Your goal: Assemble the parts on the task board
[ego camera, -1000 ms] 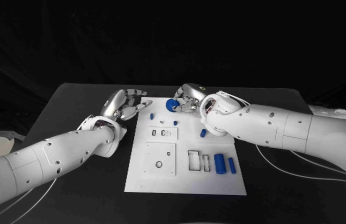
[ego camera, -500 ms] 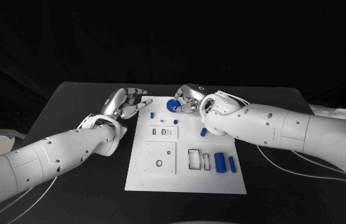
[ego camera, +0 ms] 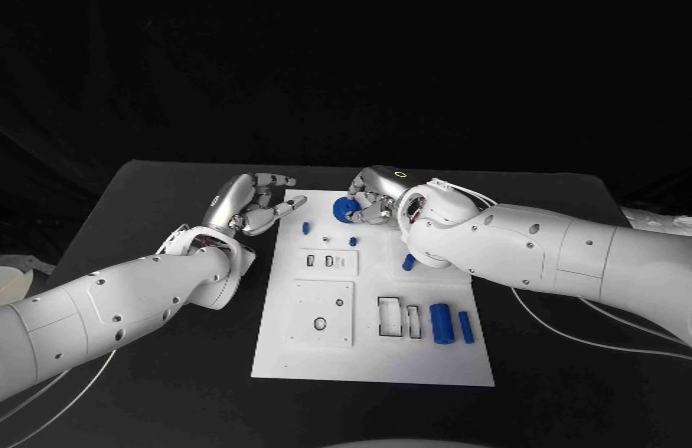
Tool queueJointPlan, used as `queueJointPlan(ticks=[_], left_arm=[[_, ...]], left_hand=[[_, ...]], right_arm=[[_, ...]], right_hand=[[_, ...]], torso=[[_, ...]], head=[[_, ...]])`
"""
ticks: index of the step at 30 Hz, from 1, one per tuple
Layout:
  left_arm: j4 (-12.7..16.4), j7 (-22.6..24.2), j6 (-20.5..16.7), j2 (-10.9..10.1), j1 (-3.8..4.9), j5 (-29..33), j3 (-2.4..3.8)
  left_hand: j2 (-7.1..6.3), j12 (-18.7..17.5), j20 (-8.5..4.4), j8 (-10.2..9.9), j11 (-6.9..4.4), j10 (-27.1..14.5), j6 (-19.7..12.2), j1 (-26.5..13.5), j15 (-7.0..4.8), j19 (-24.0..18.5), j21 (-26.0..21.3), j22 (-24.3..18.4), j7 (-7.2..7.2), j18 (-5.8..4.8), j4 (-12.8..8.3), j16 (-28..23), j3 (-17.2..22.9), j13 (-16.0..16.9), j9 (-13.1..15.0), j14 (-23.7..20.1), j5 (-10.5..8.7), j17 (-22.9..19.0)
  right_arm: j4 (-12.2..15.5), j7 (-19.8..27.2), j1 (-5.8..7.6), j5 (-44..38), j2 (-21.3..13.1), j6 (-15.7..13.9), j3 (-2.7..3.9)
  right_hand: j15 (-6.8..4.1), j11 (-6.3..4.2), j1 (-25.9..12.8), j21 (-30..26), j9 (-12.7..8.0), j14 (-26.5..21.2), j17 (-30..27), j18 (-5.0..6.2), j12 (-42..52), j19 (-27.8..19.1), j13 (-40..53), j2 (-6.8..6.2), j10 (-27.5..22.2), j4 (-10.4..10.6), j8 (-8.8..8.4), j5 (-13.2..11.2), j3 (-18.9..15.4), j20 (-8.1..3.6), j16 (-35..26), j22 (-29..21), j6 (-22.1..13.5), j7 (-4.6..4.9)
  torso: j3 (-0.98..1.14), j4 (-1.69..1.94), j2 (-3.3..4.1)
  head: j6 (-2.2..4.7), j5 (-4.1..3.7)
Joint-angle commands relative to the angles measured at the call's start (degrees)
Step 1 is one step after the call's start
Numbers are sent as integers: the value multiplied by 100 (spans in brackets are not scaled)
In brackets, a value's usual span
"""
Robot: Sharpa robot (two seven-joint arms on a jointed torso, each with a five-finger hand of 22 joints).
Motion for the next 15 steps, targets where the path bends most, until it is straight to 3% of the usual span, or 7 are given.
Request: queueJointPlan(ticks=[1,15], left_arm=[[25,13,-46,5,7,2,4],[33,-13,-39,1,11,2,5]], left_hand=[[74,14,29,-26,19,606,23,-1,28,602,14,1509,9,-84,-14,14,27,1510,-9,597,19,1507],[74,14,29,-26,19,606,23,-1,28,602,14,1509,9,-84,-14,14,27,1510,-9,597,19,1507]], right_arm=[[-44,-47,-5,-92,36,167,1],[-168,-133,-30,-105,150,322,0]], right_hand=[[42,45,15,26,5,608,1507,-39,16,600,1508,-1,605,-6,-34,-12,38,21,23,1506,-9,9],[48,49,8,26,0,608,1507,-39,16,600,1508,10,605,-8,-68,-50,57,29,23,1506,-36,14]], torso=[[-3,-2,3],[-1,-10,-10]], head=[[-13,-9],[-47,7]])
